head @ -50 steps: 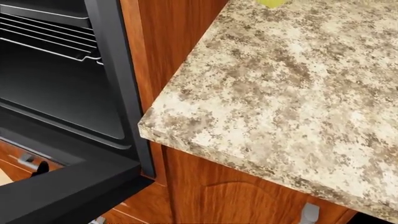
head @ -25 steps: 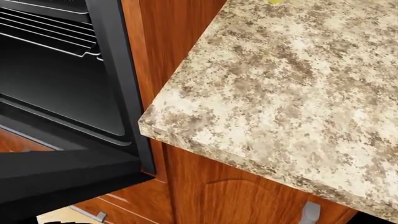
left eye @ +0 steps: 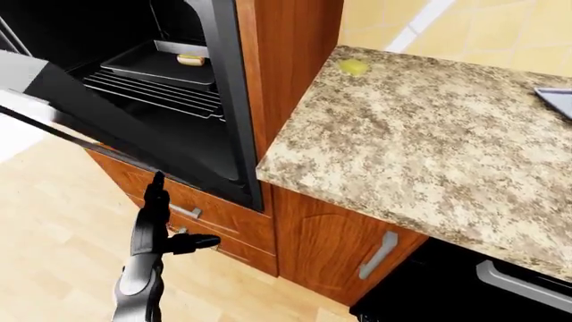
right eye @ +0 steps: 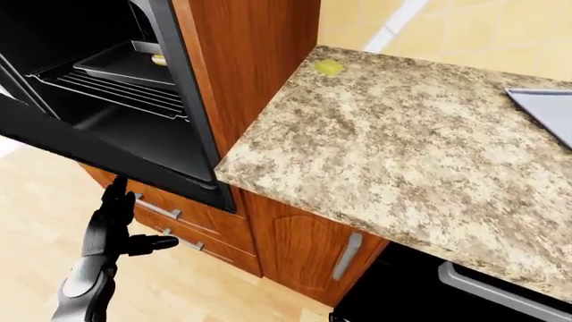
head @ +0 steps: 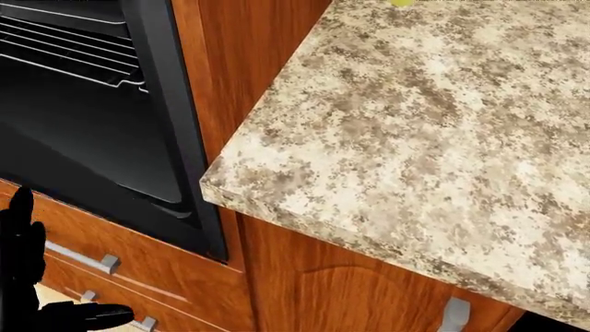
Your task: Close the oven door.
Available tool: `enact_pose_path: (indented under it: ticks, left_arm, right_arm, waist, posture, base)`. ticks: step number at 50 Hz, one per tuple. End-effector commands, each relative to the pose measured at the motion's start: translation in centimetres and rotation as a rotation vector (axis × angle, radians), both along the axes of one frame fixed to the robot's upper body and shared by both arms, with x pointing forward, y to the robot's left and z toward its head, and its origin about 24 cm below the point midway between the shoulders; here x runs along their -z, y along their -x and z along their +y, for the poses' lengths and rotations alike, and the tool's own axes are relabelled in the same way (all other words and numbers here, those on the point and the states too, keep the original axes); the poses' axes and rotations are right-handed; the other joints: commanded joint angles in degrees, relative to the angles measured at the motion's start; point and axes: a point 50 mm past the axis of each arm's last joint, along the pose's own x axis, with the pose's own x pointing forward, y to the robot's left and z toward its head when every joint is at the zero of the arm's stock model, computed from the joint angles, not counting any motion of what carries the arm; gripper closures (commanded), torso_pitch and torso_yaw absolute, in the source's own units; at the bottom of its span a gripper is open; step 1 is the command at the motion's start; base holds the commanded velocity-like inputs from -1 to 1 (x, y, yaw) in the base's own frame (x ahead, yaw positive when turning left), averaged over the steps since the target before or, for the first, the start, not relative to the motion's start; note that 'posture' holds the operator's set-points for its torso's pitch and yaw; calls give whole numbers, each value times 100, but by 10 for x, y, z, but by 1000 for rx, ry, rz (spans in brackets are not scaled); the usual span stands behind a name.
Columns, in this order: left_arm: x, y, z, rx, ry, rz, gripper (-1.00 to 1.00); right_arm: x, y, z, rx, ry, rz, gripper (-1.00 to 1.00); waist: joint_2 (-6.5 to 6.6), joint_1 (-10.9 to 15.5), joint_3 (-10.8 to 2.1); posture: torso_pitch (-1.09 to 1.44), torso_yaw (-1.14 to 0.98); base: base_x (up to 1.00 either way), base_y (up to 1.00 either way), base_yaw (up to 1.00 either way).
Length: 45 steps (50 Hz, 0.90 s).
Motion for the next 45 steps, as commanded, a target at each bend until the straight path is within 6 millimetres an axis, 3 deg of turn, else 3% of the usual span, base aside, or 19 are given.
enact_pose_path:
  ticks: [1, 8, 9, 24, 29, 45]
  left_arm:
    - [-23, -4, 0, 12, -29, -86, -100]
    - [-42, -2, -5, 24, -30, -107, -100]
    - [-59, -13, -17, 48, -34, -108, -100]
    - [-105, -33, -46, 82, -83, -116, -100]
    - [-130, -33, -56, 90, -102, -140, -100]
    - [-175, -45, -80, 109, -131, -155, -100]
  right_arm:
    - [-3, -7, -3, -3, 7, -31, -100]
    - [-3, -7, -2, -6, 8, -31, -100]
    - [-3, -7, -2, -9, 7, -30, -100]
    - [-3, -8, -1, -12, 7, -31, -100]
    - [-3, -8, -1, -15, 6, -29, -100]
    - [-2, -7, -1, -14, 3, -26, -100]
  waist:
    - [17, -6, -83]
    - [21, -6, -92]
    - [21, -5, -93]
    - [-30, 19, -101]
    - [-25, 8, -114]
    - [-69, 6, -96]
  posture:
    - [0, 0]
    - [0, 0]
    - [0, 0]
    - [0, 0]
    - [0, 0]
    - [0, 0]
  base:
    - [0, 0, 0]
    - [0, 0, 0]
    - [0, 0, 0]
    - [0, 0, 0]
    - [0, 0, 0]
    - [0, 0, 0]
